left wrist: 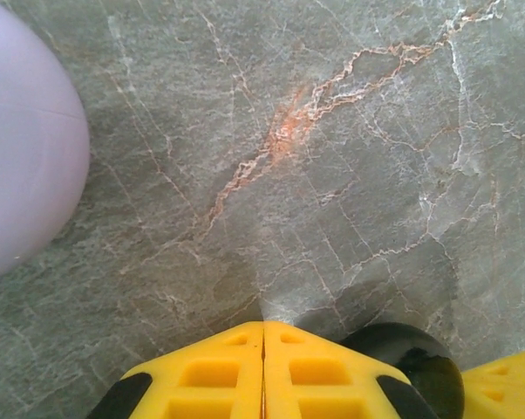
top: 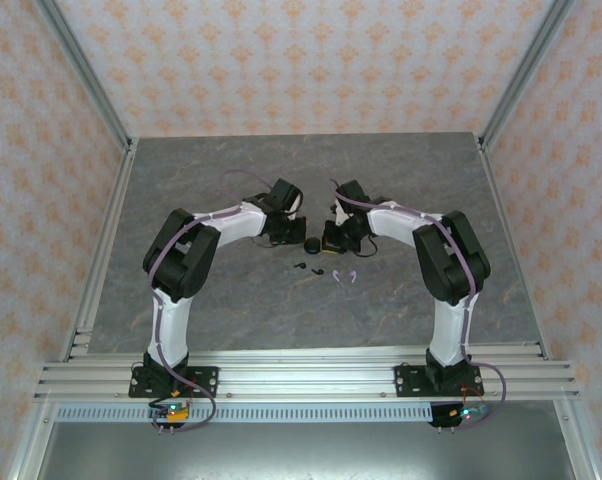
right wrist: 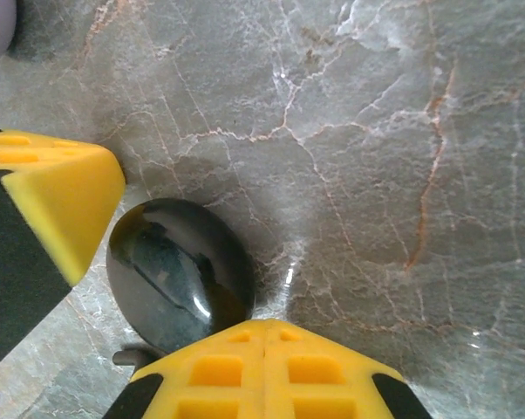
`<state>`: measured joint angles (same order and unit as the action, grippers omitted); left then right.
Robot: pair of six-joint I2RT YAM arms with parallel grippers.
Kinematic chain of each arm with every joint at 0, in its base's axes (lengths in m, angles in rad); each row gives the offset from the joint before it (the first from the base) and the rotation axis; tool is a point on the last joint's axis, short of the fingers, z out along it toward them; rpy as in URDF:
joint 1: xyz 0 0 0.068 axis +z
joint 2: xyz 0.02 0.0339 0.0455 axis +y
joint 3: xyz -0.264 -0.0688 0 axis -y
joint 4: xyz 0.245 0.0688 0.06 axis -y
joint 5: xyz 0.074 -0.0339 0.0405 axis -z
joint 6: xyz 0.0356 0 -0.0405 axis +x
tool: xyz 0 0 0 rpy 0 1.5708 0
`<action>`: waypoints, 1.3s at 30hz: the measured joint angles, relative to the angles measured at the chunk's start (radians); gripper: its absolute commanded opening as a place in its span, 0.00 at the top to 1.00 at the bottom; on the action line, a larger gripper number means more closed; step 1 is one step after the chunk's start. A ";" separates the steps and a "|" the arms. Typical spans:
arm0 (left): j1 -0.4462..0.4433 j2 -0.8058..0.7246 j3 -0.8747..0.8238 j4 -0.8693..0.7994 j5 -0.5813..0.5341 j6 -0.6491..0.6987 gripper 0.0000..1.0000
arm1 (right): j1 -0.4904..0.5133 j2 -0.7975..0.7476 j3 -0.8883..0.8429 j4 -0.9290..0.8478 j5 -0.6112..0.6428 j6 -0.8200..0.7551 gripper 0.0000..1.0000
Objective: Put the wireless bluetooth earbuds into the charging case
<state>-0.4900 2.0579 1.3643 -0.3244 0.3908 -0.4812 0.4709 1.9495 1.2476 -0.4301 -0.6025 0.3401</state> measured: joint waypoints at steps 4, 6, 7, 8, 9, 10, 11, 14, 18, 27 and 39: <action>0.000 -0.010 -0.023 0.021 0.006 -0.008 0.90 | 0.000 0.021 0.005 -0.001 0.000 0.000 0.97; -0.001 -0.018 -0.037 0.032 0.014 -0.012 0.90 | 0.000 0.023 0.013 0.000 0.003 0.001 0.97; -0.001 -0.022 -0.045 0.035 0.018 -0.015 0.90 | 0.000 0.026 0.017 0.000 0.006 0.001 0.97; -0.001 -0.026 -0.051 0.039 0.021 -0.016 0.90 | 0.000 0.027 0.019 0.000 0.008 0.002 0.97; -0.001 -0.031 -0.058 0.039 0.024 -0.017 0.90 | 0.000 0.029 0.022 -0.001 0.009 0.004 0.97; -0.001 -0.034 -0.063 0.041 0.026 -0.018 0.90 | 0.000 0.031 0.024 -0.001 0.011 0.004 0.97; -0.001 -0.038 -0.067 0.041 0.028 -0.018 0.90 | 0.000 0.032 0.028 0.000 0.014 0.005 0.97; -0.001 -0.043 -0.074 0.041 0.031 -0.019 0.90 | 0.000 0.037 0.035 -0.002 0.021 0.007 0.97; -0.003 -0.049 -0.083 0.041 0.032 -0.019 0.89 | 0.000 0.038 0.047 -0.004 0.038 0.008 0.97; -0.013 -0.091 -0.119 0.014 -0.014 -0.027 0.84 | 0.000 0.023 0.039 -0.009 0.108 0.008 0.87; 0.013 -0.273 -0.243 0.063 -0.009 -0.116 0.55 | -0.032 -0.093 -0.025 0.027 0.072 0.020 0.73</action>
<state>-0.4767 1.7851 1.1213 -0.2611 0.3820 -0.5968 0.4393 1.8568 1.2224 -0.4034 -0.5301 0.3599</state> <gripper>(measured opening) 0.405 0.249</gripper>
